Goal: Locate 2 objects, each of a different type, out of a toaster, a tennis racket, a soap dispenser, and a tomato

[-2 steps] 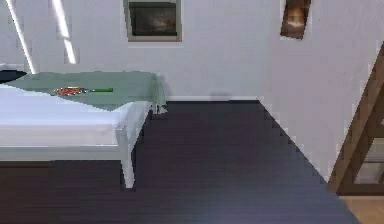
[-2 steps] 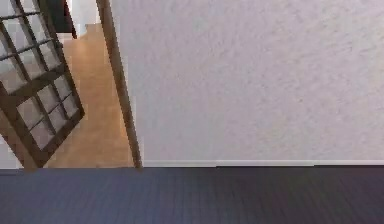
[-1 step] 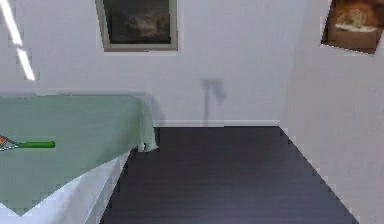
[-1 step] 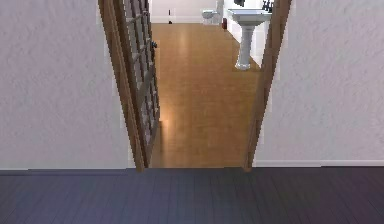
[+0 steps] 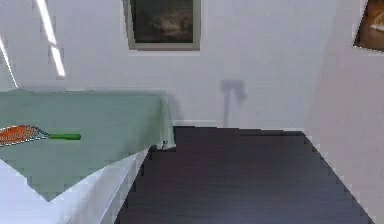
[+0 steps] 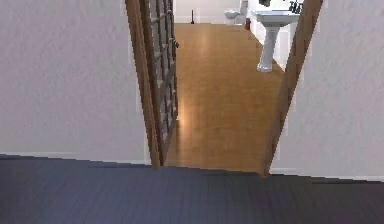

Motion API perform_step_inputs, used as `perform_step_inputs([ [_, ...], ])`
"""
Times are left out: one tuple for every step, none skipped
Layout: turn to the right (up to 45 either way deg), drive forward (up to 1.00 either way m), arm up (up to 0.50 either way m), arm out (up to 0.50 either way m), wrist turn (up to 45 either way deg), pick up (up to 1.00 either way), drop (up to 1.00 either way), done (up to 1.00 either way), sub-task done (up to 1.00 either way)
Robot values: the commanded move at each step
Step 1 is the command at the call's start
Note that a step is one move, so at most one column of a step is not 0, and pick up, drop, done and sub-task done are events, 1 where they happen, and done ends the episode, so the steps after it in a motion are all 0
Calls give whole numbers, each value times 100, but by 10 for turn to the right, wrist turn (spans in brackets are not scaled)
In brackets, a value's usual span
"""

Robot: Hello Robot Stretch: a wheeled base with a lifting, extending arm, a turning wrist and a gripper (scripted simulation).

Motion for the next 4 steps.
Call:
perform_step_inputs([
  [0, 40, 0, 0, 0, 0, 0, 0, 0],
  [-450, 0, 0, 0, 0, 0, 0, 0, 0],
  [0, 0, 0, 0, 0, 0, 0, 0, 100],
  [-450, 0, 0, 0, 0, 0, 0, 0, 0],
])
